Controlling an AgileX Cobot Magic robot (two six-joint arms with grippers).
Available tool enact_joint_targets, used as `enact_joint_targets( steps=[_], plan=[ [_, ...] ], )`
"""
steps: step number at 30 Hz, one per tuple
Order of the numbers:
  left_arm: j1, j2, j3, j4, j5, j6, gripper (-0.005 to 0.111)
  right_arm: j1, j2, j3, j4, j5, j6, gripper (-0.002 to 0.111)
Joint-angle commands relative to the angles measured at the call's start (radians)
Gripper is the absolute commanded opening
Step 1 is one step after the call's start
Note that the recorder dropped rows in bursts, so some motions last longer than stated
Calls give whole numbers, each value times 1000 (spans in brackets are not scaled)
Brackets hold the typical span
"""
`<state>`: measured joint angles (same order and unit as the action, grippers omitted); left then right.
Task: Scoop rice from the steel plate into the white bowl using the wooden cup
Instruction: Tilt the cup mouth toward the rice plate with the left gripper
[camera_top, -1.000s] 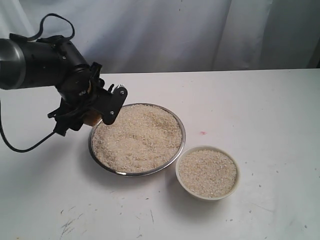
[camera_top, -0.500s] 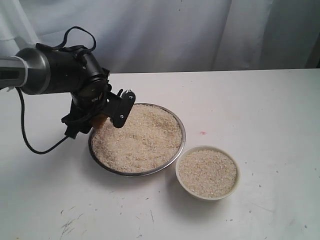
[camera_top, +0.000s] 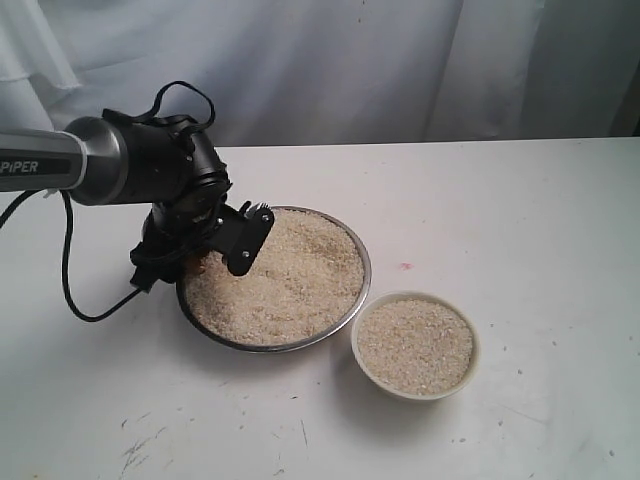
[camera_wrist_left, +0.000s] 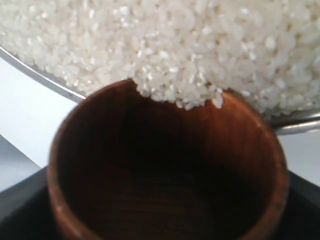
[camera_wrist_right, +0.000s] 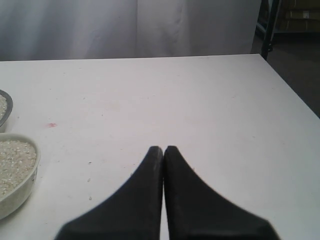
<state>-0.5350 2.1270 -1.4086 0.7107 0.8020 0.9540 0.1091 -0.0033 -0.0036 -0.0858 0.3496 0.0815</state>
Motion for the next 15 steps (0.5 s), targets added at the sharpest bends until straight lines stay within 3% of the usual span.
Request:
enact_joint_targets(
  steps=[1,12,15],
  plan=[
    [-26,0,-5,-9,1,-12,0,1,3,4,1,-4,0,0],
    [-70,4,-5,-39,-3,-26,0,1,3,4,1,-4,0,0],
    [-70,-5,-5,17,28,-42,0,1,3,4,1,-4,0,0]
  ],
)
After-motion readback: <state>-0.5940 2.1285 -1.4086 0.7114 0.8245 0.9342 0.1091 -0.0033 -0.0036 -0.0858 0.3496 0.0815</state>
